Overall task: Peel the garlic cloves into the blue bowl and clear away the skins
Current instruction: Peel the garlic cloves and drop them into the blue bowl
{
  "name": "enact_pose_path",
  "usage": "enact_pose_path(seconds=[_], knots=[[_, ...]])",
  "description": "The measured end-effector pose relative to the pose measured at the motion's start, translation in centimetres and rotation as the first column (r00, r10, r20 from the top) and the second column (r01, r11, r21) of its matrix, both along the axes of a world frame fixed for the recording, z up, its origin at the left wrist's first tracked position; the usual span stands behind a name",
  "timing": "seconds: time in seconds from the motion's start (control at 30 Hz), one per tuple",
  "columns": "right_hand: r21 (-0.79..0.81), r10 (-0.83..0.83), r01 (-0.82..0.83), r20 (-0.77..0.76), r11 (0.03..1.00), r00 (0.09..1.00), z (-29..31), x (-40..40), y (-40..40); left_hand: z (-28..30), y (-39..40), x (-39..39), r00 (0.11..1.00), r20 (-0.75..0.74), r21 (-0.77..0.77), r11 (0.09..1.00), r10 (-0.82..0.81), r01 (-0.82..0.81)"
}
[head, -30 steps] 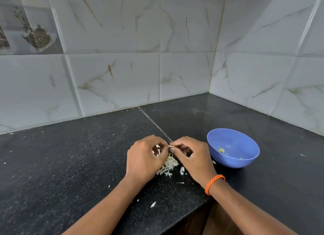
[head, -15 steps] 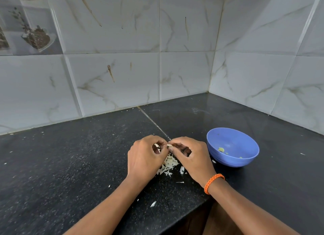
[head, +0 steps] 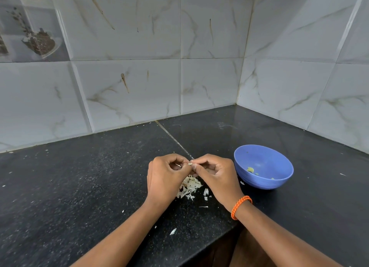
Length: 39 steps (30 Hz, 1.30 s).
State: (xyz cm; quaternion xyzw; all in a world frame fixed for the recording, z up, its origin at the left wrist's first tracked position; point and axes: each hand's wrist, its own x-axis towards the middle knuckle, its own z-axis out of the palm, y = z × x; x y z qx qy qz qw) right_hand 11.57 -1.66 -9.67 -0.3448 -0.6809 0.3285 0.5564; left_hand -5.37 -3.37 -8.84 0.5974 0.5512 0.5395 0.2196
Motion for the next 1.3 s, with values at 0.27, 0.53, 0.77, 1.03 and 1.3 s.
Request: enact_pose_path(seconds=[0.27,0.53,0.77,1.03,1.3], knots=[[-0.08,-0.025,0.02,-0.059,0.997,0.998,0.1,0.1,0.2,0.0,0.0,-0.1,0.996,-0.085,0.038,0.999,-0.005,0.008],[-0.103,-0.094,0.086,-0.069,0.991,0.993,-0.1,0.3,0.2,-0.3,0.3,-0.1,0.999,-0.045,0.086,0.996,-0.021,0.025],[0.108,-0.224,0.214,0.091,0.971,0.97,-0.1,0.2,0.7,-0.7,0.7,-0.2,0.995,-0.098,0.075,0.997,0.004,0.003],[0.018,-0.11,0.109,0.065,0.994,0.992,-0.5,0.1,0.7,-1.0,0.8,-0.4,0.993,-0.115,0.059,0.998,0.003,0.004],[0.002,-0.127,0.128,0.081,0.992,0.989,-0.4,0.2,0.9,-0.9,0.8,-0.5,0.988,-0.152,0.049,0.999,0.02,-0.013]])
